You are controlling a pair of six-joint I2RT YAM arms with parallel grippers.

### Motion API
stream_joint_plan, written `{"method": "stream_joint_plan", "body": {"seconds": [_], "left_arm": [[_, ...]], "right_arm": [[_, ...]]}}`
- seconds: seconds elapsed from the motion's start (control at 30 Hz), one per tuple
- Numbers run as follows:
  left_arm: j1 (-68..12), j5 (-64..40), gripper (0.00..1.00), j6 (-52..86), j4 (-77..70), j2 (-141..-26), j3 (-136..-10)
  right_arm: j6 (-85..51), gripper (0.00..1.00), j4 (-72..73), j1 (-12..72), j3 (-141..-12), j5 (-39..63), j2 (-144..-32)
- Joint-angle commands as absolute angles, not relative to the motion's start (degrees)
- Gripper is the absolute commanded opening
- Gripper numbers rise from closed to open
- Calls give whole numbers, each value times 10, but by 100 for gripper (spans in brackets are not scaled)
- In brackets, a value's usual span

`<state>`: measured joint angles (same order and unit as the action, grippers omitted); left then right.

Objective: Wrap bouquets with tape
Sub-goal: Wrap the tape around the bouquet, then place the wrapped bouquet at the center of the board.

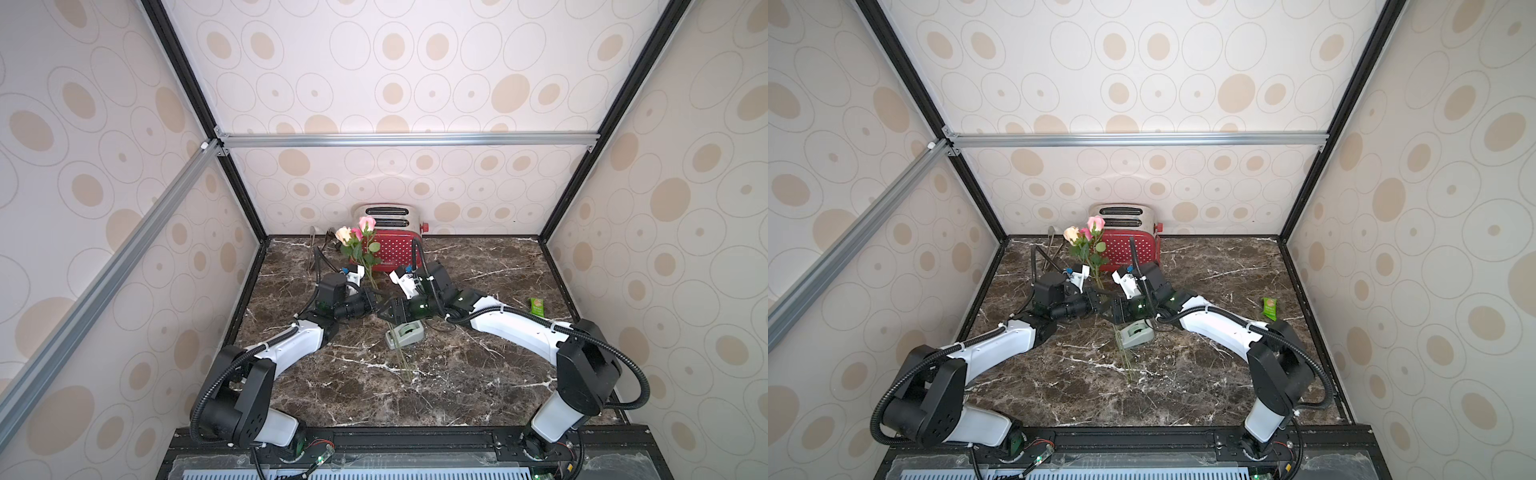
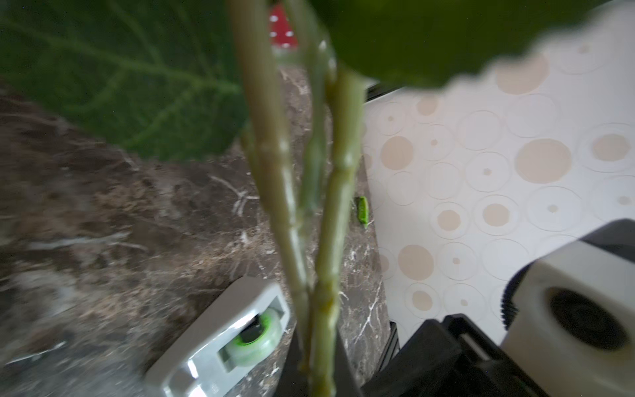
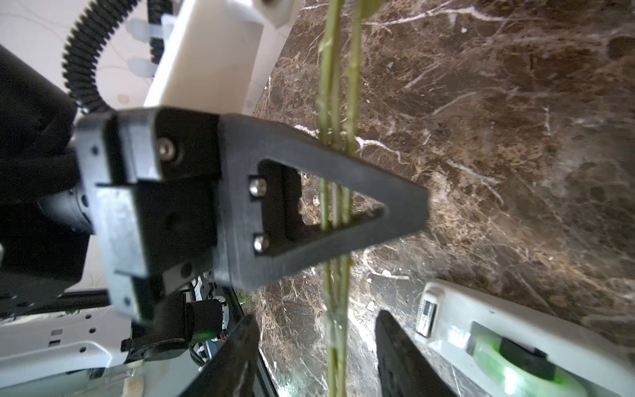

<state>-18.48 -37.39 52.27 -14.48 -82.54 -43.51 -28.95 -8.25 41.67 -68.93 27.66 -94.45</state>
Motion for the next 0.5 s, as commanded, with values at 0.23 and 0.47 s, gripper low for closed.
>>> {"method": "stream_joint_plan", "body": {"seconds": [0.23,0.47], "left_arm": [[-73,-329,0,339,136,-849,-463],[-63,-312,0,323,141,-934,-500]], "right_arm": [[-253,70,-114,365,-654,221,-883],[-237,71,-134,354,-648,208,-867]]}}
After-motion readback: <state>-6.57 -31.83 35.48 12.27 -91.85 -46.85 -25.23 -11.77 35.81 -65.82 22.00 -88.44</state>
